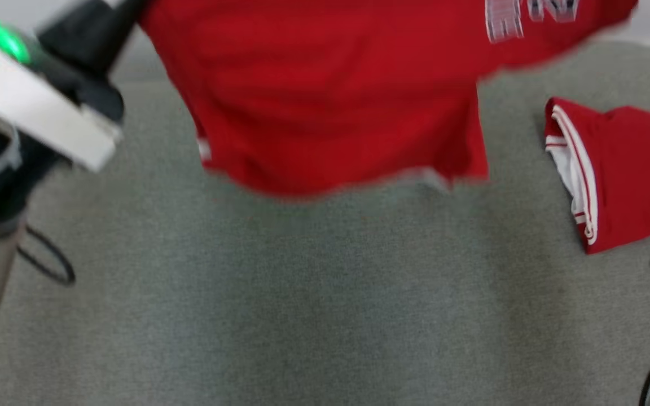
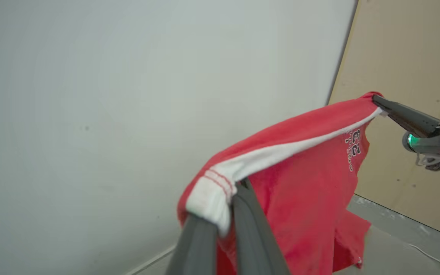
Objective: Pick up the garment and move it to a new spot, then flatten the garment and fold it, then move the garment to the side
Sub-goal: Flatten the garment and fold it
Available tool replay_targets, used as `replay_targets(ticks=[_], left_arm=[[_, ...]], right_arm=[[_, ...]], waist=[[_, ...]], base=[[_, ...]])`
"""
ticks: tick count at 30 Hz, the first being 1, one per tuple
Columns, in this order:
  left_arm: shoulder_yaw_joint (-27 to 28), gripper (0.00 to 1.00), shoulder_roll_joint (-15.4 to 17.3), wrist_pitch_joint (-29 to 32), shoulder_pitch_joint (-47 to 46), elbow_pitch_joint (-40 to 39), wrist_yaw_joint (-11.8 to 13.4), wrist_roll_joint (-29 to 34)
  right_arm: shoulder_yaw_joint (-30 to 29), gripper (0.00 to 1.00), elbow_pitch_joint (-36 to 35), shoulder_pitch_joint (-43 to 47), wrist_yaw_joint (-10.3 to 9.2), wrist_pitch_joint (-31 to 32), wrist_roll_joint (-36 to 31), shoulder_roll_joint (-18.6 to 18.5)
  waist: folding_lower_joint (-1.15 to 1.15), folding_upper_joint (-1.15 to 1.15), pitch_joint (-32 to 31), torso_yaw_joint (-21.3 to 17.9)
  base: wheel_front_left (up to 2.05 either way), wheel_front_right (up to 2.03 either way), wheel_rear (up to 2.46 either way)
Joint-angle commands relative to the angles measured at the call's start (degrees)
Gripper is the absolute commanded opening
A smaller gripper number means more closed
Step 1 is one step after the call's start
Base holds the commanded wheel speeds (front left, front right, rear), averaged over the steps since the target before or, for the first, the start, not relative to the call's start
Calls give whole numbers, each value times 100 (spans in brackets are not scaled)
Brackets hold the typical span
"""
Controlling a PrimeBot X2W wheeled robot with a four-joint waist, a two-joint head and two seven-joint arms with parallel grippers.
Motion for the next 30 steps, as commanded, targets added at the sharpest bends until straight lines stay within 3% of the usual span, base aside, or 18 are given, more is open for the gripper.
replay_targets(ticks=[1, 6, 10, 15, 21, 30], left_arm=[[4, 0, -150, -427, -600, 591, -20, 439], [-285, 0, -595, -1894, -1711, 2139, -127, 1547], [-629, 0, -895, -2969, -1873, 3228, -231, 1975], [-831, 0, -1193, -3311, -1198, 4061, -308, 1943], [-813, 0, -1239, -3315, -145, 3693, -328, 1798], [-947, 0, -1173, -3316, 2458, 2266, -320, 1650]], right_arm=[[55, 0, 579, -645, -13, -402, -139, 4], [567, 0, 2147, -1842, -15, -1726, -134, -12], [961, 0, 3189, -2084, -14, -2620, 54, -6], [1448, 0, 3979, -1433, -14, -3229, 369, -6], [1870, 0, 3896, -301, -14, -3589, 575, -128], [2298, 0, 2981, 2236, -15, -3418, 1020, -1110]], waist=[[-1, 0, 596, -3], [-1, 0, 951, 20], [-1, 0, 972, 30], [-1, 0, 911, 37], [-1, 0, 837, 20], [-1, 0, 50, 112]], base=[[0, 0, 0], [0, 0, 0], [0, 0, 0], [0, 0, 0], [0, 0, 0], [0, 0, 0]])
